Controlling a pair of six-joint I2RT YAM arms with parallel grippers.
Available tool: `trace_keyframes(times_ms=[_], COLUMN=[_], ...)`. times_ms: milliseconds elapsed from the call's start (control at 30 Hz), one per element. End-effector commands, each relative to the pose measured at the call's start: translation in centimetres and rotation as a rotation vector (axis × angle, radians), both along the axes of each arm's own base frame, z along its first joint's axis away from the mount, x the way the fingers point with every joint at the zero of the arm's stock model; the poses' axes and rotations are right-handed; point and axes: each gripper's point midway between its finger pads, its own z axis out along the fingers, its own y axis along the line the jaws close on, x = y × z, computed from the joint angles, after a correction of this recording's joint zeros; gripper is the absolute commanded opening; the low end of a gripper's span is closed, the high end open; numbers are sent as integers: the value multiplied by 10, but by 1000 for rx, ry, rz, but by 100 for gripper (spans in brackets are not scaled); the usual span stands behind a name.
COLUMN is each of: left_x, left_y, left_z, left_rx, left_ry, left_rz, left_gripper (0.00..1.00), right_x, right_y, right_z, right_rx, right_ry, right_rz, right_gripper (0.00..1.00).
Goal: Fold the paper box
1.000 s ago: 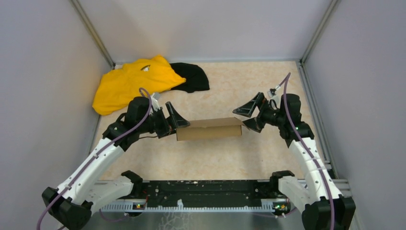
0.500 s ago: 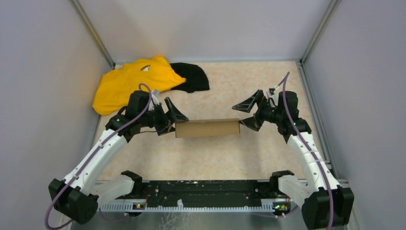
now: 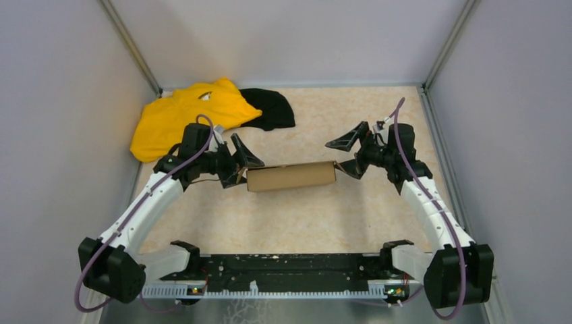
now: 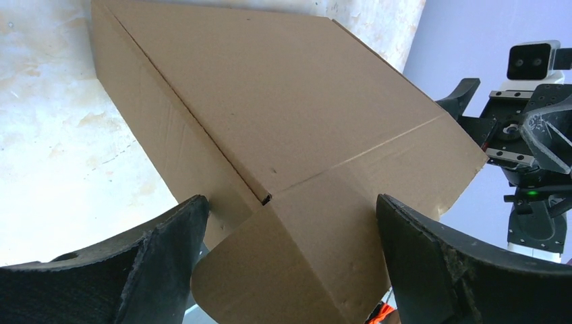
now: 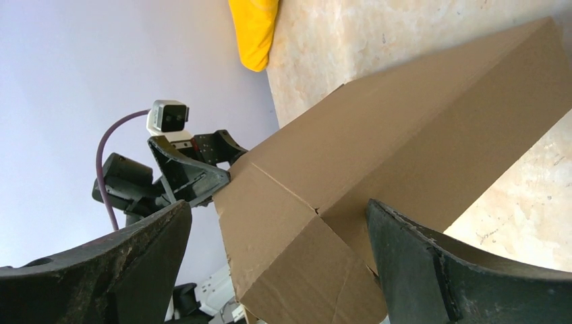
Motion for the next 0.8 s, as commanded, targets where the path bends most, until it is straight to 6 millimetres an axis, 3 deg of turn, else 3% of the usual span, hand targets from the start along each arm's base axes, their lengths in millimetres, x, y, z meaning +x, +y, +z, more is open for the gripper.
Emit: trace_keyframes(times_ms=[0, 767], left_x=[11, 57], left_y=[-12, -12], left_z=[18, -4], left_rx=[-81, -97], left_ry=[-37, -11], left_rz=[-37, -50], left_gripper=[99, 99], right_x=[3, 39], right_y=[11, 11], right_z=[13, -14], right_rx=[53, 36], right_ry=[-46, -24], right_rz=[53, 72], right_gripper=[99, 99])
